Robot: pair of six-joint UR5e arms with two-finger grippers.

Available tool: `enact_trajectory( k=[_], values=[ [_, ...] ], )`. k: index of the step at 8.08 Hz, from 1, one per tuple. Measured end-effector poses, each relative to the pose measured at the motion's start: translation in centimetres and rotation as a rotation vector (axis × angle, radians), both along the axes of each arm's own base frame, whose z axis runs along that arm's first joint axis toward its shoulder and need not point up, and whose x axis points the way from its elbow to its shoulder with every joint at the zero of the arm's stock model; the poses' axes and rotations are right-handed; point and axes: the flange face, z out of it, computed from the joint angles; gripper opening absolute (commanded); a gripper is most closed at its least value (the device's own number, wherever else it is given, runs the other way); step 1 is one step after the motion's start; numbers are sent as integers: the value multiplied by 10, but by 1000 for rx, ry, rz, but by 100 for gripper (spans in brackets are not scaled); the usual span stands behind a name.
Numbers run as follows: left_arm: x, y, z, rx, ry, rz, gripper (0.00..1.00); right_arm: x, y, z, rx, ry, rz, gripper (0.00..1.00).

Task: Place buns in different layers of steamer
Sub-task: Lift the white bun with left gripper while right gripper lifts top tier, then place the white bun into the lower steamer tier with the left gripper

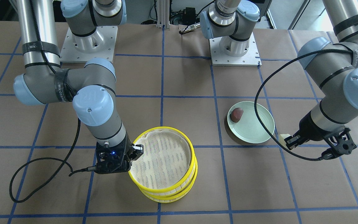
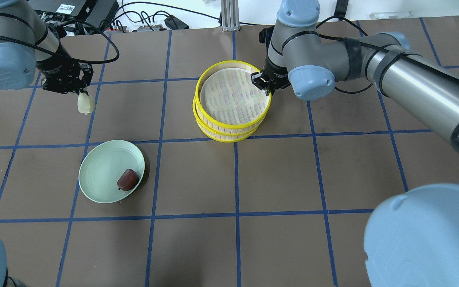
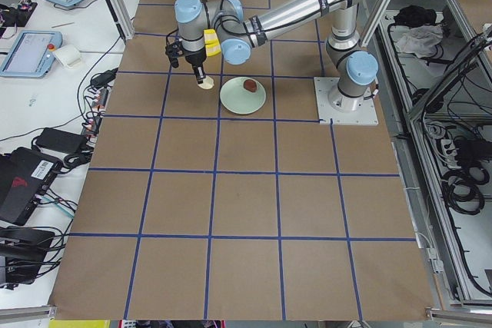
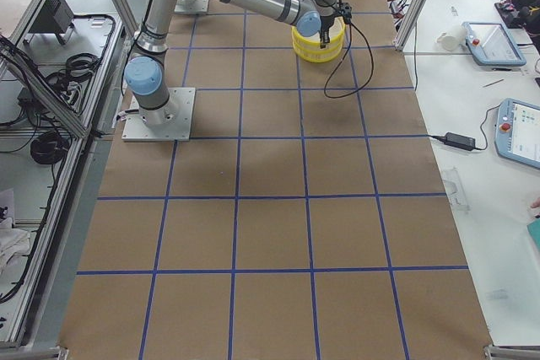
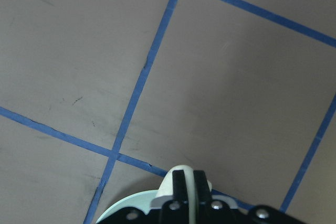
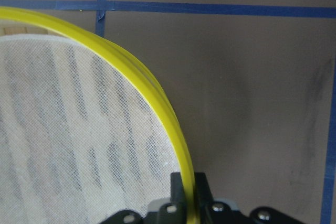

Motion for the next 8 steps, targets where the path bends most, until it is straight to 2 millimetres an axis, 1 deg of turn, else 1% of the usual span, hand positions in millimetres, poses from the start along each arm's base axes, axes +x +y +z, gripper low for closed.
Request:
enact_trajectory(
  k=[1,2,3,4,6,8],
  values=[
    [-11,-2,3,-14,-3,8,0,-2,0,7,-3,10,4,0],
    [-27,-5,6,-37,-3,13,0,-9,0,17,-6,19,5,0],
    [-47,-8,11,-71,17,21,0,-22,-1,29,-11,24,-1,0],
    [-68,-11,16,-109,50,20,0,-43,-3,40,-7,30,-8,0],
    [-114,-15,20,-171,157,5,0,-104,-11,56,-1,43,-7,0],
    [-174,-14,18,-215,252,-61,0,-167,-20,61,-2,60,18,0]
  ],
)
